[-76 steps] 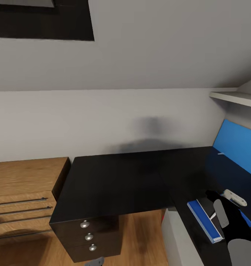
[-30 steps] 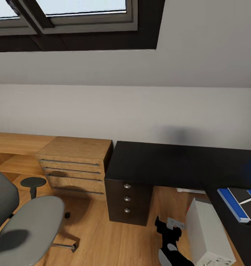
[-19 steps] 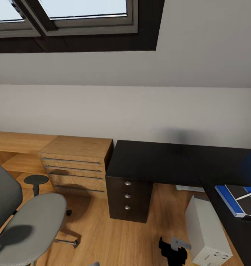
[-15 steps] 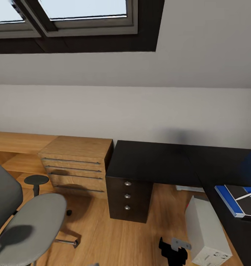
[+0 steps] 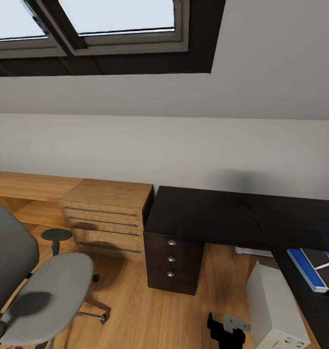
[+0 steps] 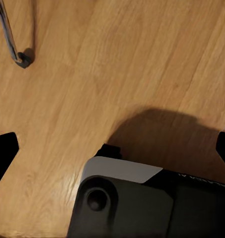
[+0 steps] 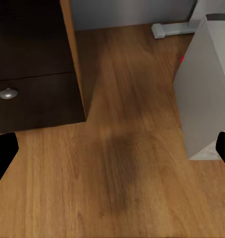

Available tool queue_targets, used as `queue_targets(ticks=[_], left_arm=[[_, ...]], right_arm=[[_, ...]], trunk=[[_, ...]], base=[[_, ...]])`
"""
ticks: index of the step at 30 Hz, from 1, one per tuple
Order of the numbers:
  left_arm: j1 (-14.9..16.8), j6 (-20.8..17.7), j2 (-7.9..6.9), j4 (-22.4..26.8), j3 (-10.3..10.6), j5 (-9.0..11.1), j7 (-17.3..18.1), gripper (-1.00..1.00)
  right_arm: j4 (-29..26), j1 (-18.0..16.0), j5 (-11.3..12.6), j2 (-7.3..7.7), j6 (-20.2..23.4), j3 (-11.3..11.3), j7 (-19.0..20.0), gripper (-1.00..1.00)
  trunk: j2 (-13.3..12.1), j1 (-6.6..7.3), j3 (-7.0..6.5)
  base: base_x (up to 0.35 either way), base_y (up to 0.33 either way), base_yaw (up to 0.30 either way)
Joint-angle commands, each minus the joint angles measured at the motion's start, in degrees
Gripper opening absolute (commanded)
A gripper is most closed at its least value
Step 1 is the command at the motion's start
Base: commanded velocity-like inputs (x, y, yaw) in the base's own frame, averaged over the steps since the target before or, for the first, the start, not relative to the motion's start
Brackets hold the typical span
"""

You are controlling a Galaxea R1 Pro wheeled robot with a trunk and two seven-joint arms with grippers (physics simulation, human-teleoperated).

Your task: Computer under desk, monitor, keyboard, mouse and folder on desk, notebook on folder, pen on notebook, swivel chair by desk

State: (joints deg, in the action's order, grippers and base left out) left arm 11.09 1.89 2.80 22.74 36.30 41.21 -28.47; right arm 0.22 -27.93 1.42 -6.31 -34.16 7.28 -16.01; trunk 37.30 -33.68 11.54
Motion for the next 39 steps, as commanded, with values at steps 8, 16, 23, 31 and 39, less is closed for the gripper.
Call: queue_targets(ticks=[8,16,23,31,39], left_arm=[[0.1,4.8,-0.50,-10.0,0.3,1.7,-0.3,1.00],[0.1,13.9,-0.64,-19.7,0.2,4.4,9.0,1.00],[0.1,15.1,-1.18,-21.2,0.2,6.4,13.8,1.00],[0.1,18.1,-1.19,-21.5,0.5,6.8,14.9,1.00],[0.1,20.5,-0.56,-21.5,0.7,6.8,14.9,1.00]], right_arm=[[0.4,4.8,-4.2,0.43,-8.2,0.2,0.0,1.00],[0.4,9.8,-12.2,2.31,-12.1,0.2,-0.1,1.00],[0.5,11.8,-13.7,4.73,-13.4,0.2,-0.1,1.00],[1.0,12.5,-14.1,5.22,-13.9,0.1,-0.2,1.00],[1.0,12.5,-13.9,3.37,-13.9,0.2,-0.2,1.00]], trunk=[[-3.2,1.75,-1.91],[-6.4,3.51,-3.89],[-9.2,5.04,-5.55],[-12.4,6.80,-7.29],[-14.4,7.90,-8.36]], base=[[-0.238,0.005,0.173],[-0.274,0.025,0.196],[-0.074,0.003,0.225],[-0.008,0.000,0.253],[-0.001,0.000,0.272]])
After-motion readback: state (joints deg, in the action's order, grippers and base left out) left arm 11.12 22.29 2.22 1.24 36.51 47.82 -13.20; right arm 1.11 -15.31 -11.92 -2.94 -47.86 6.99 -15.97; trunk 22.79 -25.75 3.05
